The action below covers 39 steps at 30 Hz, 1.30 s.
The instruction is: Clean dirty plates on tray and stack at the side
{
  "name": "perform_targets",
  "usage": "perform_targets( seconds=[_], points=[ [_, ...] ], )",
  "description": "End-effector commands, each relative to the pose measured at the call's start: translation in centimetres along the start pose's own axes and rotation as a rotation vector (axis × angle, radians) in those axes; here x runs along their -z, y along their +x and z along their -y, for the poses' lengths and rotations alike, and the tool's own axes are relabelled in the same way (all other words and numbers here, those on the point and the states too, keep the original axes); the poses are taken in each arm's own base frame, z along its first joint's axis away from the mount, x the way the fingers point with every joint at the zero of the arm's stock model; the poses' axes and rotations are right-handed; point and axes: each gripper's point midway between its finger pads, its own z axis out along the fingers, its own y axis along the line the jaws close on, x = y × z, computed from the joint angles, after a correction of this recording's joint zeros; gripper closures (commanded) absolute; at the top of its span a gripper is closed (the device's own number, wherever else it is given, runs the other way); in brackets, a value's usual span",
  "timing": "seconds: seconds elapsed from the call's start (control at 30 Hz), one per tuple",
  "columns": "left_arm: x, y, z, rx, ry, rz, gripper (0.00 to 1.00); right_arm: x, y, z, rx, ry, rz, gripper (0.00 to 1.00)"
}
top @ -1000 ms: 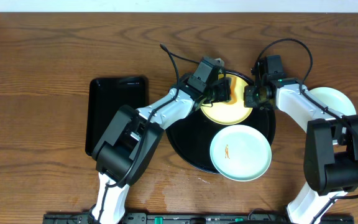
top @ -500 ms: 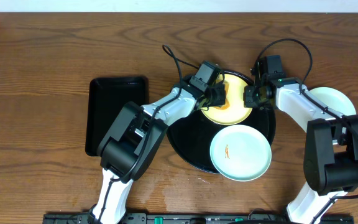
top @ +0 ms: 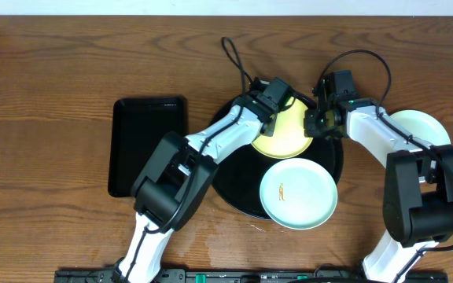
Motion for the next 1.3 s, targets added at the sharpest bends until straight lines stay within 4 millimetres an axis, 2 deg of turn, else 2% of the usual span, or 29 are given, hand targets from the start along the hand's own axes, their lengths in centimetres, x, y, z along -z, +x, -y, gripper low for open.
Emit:
perform_targets(
  seconds=[0.0,0.27,0.37,0.43,0.57,0.63,0.77,0.87,0.97,1.17,1.27],
  points=[
    [-0.1,-1.6,-5.4,-0.029,-0.247,0.03,0.92,-1.8,3.0,1.0,0.018,0.044,-0.099,0.99],
    [3.2,-2.9,-7.1,0.124,-0.277,-0.015,0.92,-1.7,3.4,1.0,0.016,0.047,-0.116,0.99],
    [4.5,-2.9,-7.4,0.155,-0.227,-0.059,0.92,-1.7,3.4,1.0,0.016,0.047,-0.115,0.99],
    [5.4,-2.6,-8.4,0.205,-0.212,-0.09,0.93,-1.7,3.4,1.0,0.016,0.047,-0.115,0.99],
    [7.6,-1.3,-11.8,0.307,-0.187,-0.191,0.93,-1.7,3.4,1.0,0.017,0.047,-0.115,0.99],
    [8.7,0.0,-14.6,0.365,-0.184,-0.271,0.92,-1.7,3.4,1.0,0.017,0.047,-0.115,0.99],
    [9.4,2.1,-19.8,0.412,-0.237,-0.381,0.93,-1.7,3.4,1.0,0.017,0.047,-0.115,0.99],
    [8.9,3.7,-22.8,0.43,-0.26,-0.441,0.93,-1.7,3.4,1.0,0.017,0.047,-0.115,0.99],
    [7.6,5.8,-24.7,0.464,-0.258,-0.501,0.92,-1.7,3.4,1.0,0.017,0.047,-0.116,0.99],
    [2.5,10.8,-24.1,0.56,-0.046,-0.582,0.93,-1.7,3.4,1.0,0.017,0.047,-0.116,0.99],
    [0.7,12.1,-24.3,0.544,-0.037,-0.556,0.92,-1.7,3.4,1.0,0.017,0.047,-0.116,0.99]
  ],
)
